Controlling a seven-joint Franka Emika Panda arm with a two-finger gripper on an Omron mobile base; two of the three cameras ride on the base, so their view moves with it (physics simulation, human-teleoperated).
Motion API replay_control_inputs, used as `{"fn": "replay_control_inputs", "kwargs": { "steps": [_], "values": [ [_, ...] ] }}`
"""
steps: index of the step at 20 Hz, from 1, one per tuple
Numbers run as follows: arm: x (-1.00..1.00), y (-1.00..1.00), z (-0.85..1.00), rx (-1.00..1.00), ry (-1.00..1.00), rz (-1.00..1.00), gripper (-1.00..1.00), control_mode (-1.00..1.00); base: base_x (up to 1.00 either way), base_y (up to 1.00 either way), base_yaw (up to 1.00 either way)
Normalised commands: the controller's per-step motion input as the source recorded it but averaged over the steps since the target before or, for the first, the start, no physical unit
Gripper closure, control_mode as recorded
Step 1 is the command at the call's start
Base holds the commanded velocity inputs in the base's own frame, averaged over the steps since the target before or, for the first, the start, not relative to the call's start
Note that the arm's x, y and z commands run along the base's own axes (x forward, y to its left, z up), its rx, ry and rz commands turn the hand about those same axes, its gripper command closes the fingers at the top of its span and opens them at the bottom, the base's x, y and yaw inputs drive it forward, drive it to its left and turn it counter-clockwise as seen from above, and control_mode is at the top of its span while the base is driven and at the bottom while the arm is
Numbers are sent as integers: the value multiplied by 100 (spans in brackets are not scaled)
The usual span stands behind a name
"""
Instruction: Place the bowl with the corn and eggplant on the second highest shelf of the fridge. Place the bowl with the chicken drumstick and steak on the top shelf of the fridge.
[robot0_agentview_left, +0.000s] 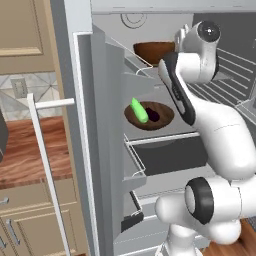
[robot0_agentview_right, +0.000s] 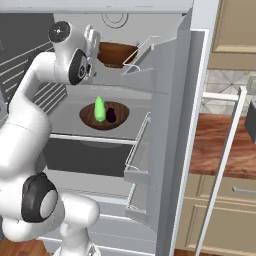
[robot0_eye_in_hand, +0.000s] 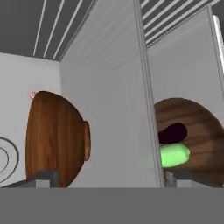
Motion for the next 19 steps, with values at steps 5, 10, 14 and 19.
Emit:
{"fn": "replay_control_inputs", "kwargs": {
  "steps": [5, 10, 14, 19],
  "values": [
    [-100, 2, 43, -5, -44, 0, -100, -100, 0, 0, 0],
    [-100, 21, 3, -8, -25, 0, -100, -100, 0, 0, 0],
    [-100, 5, 2, -1, -10, 0, -100, -100, 0, 0, 0],
    [-100, -1, 40, 1, 3, 0, -100, -100, 0, 0, 0]
  ]
}}
